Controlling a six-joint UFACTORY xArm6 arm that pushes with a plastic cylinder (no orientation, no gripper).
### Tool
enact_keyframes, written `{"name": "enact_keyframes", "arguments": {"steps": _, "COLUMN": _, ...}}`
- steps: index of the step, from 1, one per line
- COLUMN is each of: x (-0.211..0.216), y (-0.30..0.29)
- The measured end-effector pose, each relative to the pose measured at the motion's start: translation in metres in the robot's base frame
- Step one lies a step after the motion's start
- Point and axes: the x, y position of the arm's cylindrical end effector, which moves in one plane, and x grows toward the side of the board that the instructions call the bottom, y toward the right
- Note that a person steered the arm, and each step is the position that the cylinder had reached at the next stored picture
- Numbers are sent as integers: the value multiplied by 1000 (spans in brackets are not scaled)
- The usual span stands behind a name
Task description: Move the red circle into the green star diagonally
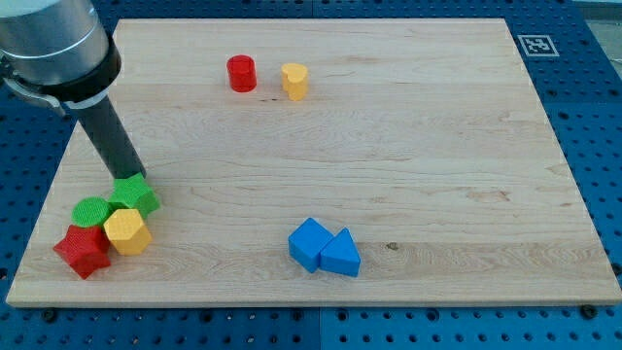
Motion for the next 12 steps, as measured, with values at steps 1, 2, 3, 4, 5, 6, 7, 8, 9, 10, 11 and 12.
{"name": "enact_keyframes", "arguments": {"steps": 1, "x": -63, "y": -1}}
{"name": "enact_keyframes", "arguments": {"steps": 2, "x": -142, "y": 0}}
{"name": "enact_keyframes", "arguments": {"steps": 3, "x": -210, "y": 29}}
{"name": "enact_keyframes", "arguments": {"steps": 4, "x": -236, "y": 102}}
{"name": "enact_keyframes", "arguments": {"steps": 5, "x": -235, "y": 160}}
{"name": "enact_keyframes", "arguments": {"steps": 6, "x": -224, "y": 154}}
{"name": "enact_keyframes", "arguments": {"steps": 7, "x": -199, "y": 139}}
{"name": "enact_keyframes", "arguments": {"steps": 8, "x": -166, "y": 138}}
{"name": "enact_keyframes", "arguments": {"steps": 9, "x": -154, "y": 130}}
{"name": "enact_keyframes", "arguments": {"steps": 10, "x": -162, "y": 126}}
{"name": "enact_keyframes", "arguments": {"steps": 11, "x": -164, "y": 115}}
{"name": "enact_keyframes", "arguments": {"steps": 12, "x": -164, "y": 89}}
